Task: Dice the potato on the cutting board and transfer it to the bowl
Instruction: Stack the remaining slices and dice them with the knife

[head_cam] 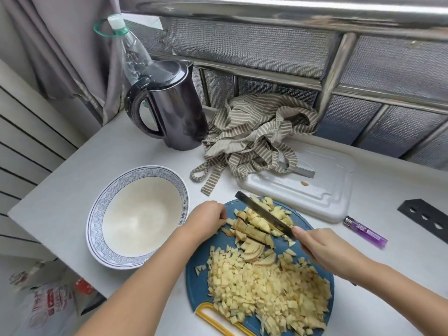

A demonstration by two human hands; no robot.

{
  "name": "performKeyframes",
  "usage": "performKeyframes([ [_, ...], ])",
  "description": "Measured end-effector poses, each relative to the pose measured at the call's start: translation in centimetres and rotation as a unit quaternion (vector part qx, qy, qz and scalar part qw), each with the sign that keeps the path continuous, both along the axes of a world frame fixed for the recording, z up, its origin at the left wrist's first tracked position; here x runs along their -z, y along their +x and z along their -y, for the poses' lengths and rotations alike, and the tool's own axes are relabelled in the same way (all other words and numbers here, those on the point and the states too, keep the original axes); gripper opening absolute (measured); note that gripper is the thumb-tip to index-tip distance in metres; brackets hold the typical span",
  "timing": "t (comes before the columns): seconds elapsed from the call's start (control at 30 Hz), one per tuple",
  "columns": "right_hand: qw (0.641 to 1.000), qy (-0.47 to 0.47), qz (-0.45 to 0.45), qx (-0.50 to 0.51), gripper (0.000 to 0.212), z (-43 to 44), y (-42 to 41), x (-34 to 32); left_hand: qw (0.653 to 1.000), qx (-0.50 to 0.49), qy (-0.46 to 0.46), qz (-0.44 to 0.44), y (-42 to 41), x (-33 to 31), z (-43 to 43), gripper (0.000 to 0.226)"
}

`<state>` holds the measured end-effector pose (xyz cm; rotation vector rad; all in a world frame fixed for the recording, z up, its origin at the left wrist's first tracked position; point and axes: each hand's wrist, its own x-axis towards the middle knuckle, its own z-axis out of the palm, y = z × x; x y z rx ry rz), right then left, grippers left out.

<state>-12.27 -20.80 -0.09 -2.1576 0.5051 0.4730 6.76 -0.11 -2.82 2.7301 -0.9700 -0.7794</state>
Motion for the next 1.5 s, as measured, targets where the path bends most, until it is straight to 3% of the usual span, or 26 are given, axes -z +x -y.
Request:
performKeyframes([
  [0.1,1.0,-0.021,0.008,-0.011,0.058,-0.5,-0.2,0.4,1.0,-0.005,-0.019,-0.008,-0.4,0.3,-0.3,0.03],
  [0.3,1.0,-0.009,0.007,0.015,0.057,-0.8,-0.5,0.7,1.0,-0.019,-0.004,0.015,-0.8,0.6,-0.4,0.017],
  [0.4,1.0,-0.017,0.004,0.009,0.058,-1.0,-0.7,0.6,0.995,-0.094,-0.02,0.015,-1.2,0.5,-0.3,0.028],
  [0.47,1.0,-0.018,0.004,0.014,0.058,-1.1,-1.1,0.5,0.995,-0.095,-0.04,-0.01,-1.9,0.4,-0.2,0.035],
  [0.6,0.999,-0.037,0.004,0.004,0.058,-1.6,-1.3,0.2,0.995,-0.079,-0.059,-0.005,-2.8,0.8,-0.7,0.024],
  [0.8,0.999,-0.045,0.023,0.012,0.055,-2.6,-1.1,-0.2,0.969,-0.197,-0.147,-0.013,-3.4,1.3,0.0,0.033],
  [0.93,0.998,-0.046,0.022,0.022,0.056,-2.2,-1.3,-0.1,0.953,-0.257,-0.148,-0.058,-3.1,1.0,1.3,0.008],
  [1.0,0.998,-0.054,0.018,0.021,0.056,-2.1,-1.5,-0.2,0.948,-0.275,-0.139,-0.074,-2.8,1.1,1.3,0.009],
  [1.27,0.997,-0.072,0.011,-0.008,0.059,-3.4,-1.9,-0.1,0.952,-0.242,-0.165,-0.085,-3.5,1.0,-0.3,0.019],
  [1.5,0.996,-0.077,0.017,-0.041,0.057,-5.6,-0.8,0.1,0.957,-0.249,-0.147,-0.009,-5.0,0.8,-2.0,0.016],
])
